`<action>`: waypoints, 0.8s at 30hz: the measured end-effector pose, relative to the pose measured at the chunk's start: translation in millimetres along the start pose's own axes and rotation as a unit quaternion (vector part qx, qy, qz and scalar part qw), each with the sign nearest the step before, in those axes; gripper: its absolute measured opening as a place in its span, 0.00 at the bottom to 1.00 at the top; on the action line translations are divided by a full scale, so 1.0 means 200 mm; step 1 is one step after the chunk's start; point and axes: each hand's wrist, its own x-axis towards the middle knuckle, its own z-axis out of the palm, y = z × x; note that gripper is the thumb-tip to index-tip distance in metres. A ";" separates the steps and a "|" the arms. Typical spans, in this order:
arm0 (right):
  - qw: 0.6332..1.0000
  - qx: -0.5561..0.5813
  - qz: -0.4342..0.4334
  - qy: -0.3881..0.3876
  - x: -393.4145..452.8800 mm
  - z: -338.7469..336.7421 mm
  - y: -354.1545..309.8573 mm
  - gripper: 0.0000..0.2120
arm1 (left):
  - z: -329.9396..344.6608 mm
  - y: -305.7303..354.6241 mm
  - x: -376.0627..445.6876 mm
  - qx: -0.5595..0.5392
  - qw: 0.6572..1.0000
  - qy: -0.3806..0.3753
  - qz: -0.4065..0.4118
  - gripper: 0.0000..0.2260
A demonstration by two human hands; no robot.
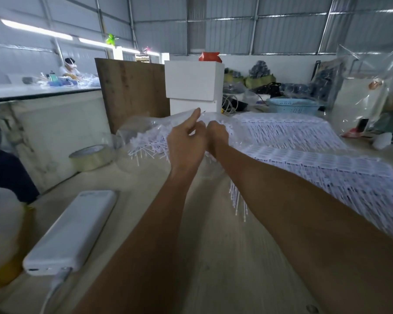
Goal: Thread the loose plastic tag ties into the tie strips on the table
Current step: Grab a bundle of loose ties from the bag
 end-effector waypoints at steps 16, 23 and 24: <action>0.951 -0.230 -0.186 -0.090 -0.15 -0.08 -0.06 0.17 | 0.05 0.02 -0.04 0.026 0.996 0.087 0.001 0.16; 0.913 -0.188 -0.358 -0.048 -0.90 -0.59 0.51 0.13 | 0.04 -0.01 -0.08 0.086 0.988 0.118 0.056 0.11; 0.919 -0.197 -0.339 -0.025 -0.94 -0.69 0.62 0.13 | 0.05 -0.01 -0.10 0.124 0.985 0.095 0.078 0.10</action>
